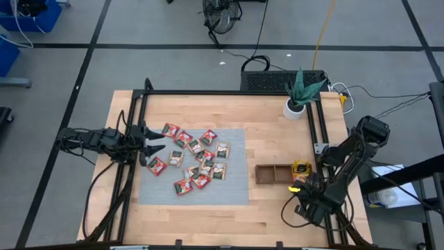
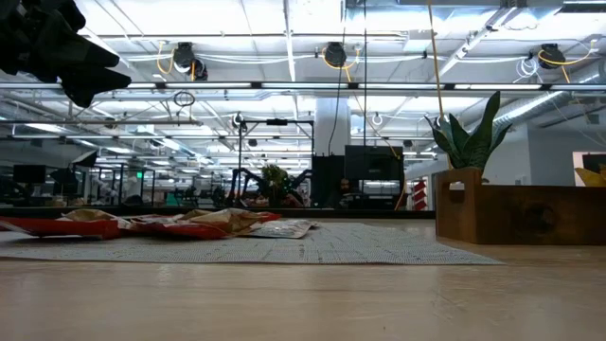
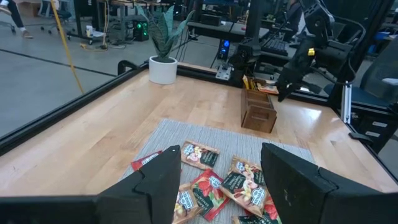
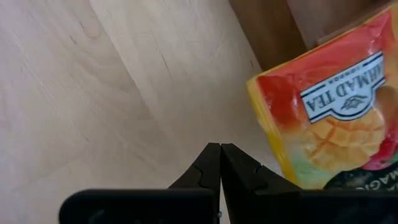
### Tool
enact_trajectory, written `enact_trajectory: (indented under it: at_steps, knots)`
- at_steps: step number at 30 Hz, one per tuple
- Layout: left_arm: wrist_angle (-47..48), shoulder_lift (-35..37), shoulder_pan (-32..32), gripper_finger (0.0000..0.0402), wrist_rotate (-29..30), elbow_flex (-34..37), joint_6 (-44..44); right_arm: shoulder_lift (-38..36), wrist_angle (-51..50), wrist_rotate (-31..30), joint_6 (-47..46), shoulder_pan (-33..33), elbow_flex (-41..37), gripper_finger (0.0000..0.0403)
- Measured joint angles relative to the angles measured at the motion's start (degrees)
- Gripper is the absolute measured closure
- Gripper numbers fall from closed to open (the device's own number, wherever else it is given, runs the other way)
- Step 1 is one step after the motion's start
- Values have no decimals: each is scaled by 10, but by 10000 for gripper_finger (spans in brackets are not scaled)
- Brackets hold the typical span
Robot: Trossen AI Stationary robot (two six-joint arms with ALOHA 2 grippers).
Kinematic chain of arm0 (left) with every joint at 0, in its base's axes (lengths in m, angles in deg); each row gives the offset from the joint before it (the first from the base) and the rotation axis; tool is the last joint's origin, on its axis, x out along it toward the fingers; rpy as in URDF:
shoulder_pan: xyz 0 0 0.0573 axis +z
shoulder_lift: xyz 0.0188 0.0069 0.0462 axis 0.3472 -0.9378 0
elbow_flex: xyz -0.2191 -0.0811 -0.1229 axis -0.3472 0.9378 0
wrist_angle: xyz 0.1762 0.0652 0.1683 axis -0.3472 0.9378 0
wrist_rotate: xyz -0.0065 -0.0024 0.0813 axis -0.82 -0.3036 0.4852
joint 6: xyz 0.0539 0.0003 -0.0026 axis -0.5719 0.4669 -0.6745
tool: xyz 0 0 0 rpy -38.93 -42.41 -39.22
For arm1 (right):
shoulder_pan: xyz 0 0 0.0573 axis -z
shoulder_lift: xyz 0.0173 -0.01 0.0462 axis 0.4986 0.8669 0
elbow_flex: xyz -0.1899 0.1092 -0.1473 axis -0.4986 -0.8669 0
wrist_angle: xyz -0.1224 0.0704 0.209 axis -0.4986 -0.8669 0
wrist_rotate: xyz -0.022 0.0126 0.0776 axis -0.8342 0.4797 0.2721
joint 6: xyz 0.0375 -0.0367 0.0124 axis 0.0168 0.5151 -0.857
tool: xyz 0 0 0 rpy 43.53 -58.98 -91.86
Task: Pick & Place Tea
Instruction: Put the yellow tea bag into the right section of the wooden organizer
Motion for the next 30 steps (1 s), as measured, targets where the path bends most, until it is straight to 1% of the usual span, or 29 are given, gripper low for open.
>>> enact_trajectory:
  at_steps: [2,4,8,13,20,26,30]
  knots:
    - [0,0,0,178,0,0,0,-3,-7,-2,0,0,4,403]
    - [0,0,0,178,0,0,0,-8,-25,-20,0,0,14,403]
    - [0,0,0,178,0,0,0,-8,-98,-59,-6,0,43,403]
    - [0,0,0,178,0,0,0,0,-169,-62,-39,0,48,403]
    - [0,0,0,178,0,0,0,9,-191,-63,-41,0,49,403]
    - [0,0,0,178,0,0,0,8,-232,-135,-42,2,78,403]
    - [0,0,0,178,0,0,0,8,-269,-160,-52,8,87,403]
